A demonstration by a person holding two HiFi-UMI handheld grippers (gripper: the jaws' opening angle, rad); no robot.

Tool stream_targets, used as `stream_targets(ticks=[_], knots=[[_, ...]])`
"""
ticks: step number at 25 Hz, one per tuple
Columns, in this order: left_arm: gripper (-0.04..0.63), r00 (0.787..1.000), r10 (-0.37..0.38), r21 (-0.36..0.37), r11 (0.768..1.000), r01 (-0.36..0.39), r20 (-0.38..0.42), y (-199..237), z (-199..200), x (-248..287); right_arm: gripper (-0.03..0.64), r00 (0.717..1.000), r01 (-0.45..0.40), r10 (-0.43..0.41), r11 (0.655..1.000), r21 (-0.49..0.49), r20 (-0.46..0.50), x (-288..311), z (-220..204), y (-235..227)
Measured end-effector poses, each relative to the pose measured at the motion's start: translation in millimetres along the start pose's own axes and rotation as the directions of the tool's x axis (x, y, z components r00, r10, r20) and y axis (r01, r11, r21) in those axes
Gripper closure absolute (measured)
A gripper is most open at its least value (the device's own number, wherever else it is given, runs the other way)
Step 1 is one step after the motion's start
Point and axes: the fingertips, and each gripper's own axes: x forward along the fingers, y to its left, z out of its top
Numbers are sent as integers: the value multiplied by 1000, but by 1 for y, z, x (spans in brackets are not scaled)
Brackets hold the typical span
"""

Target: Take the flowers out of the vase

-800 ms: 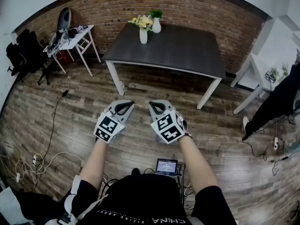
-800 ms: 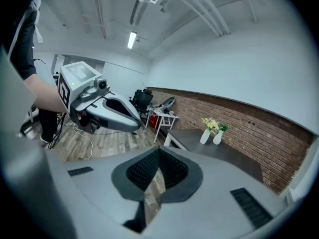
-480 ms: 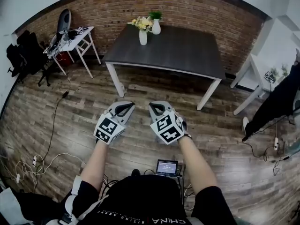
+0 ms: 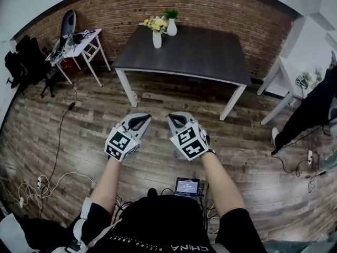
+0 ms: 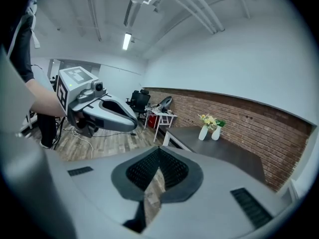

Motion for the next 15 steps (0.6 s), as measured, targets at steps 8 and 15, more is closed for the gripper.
stream_targets(ticks=[8, 15], knots=[[592, 1000, -12, -1, 1000, 12, -24, -11, -4, 15, 612, 1000, -17, 18, 1000, 26, -16, -4, -15, -9], [592, 999, -10, -8, 1000, 10, -32, -26, 1, 39, 612, 999, -30, 29, 999, 39, 15, -15, -25, -29]])
